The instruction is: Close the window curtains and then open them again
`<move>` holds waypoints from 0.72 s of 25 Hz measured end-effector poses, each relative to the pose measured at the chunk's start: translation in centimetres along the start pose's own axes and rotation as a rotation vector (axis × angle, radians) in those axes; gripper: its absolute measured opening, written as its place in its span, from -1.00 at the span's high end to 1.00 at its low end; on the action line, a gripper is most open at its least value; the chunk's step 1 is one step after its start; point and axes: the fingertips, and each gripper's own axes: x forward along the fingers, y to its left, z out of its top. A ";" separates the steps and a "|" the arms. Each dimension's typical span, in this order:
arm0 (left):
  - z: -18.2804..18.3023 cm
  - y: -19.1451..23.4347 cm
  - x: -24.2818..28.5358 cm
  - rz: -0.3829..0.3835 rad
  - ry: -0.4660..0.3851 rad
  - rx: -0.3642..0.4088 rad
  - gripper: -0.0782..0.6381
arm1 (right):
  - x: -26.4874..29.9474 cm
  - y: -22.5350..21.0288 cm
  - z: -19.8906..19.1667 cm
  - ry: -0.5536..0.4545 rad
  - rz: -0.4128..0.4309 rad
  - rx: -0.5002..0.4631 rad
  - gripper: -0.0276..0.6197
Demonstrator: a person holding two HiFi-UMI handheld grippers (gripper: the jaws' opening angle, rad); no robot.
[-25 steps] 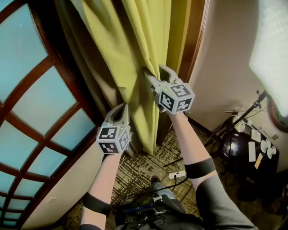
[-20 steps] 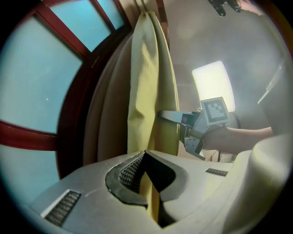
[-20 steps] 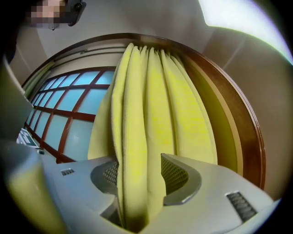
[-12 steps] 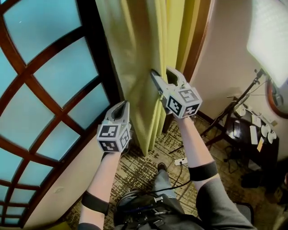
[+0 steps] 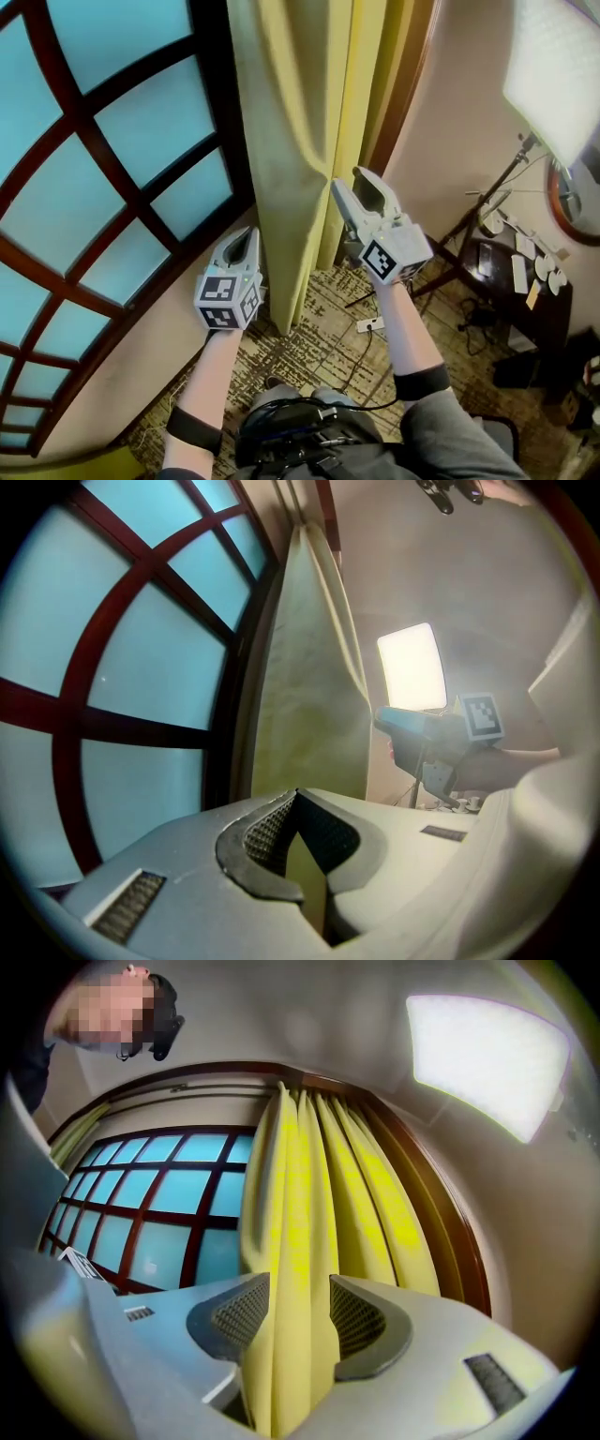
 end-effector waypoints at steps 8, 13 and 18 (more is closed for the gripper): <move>-4.3 -1.9 -6.4 0.139 0.050 -0.025 0.77 | -9.6 -2.4 -6.9 0.179 -0.058 0.102 0.76; -6.0 -5.3 -10.1 0.196 0.061 -0.025 0.77 | -15.3 -2.0 -10.1 0.343 -0.063 0.122 0.91; -8.5 -7.9 -14.0 0.264 0.099 -0.029 0.77 | -18.6 0.4 -13.3 0.431 0.018 0.166 0.91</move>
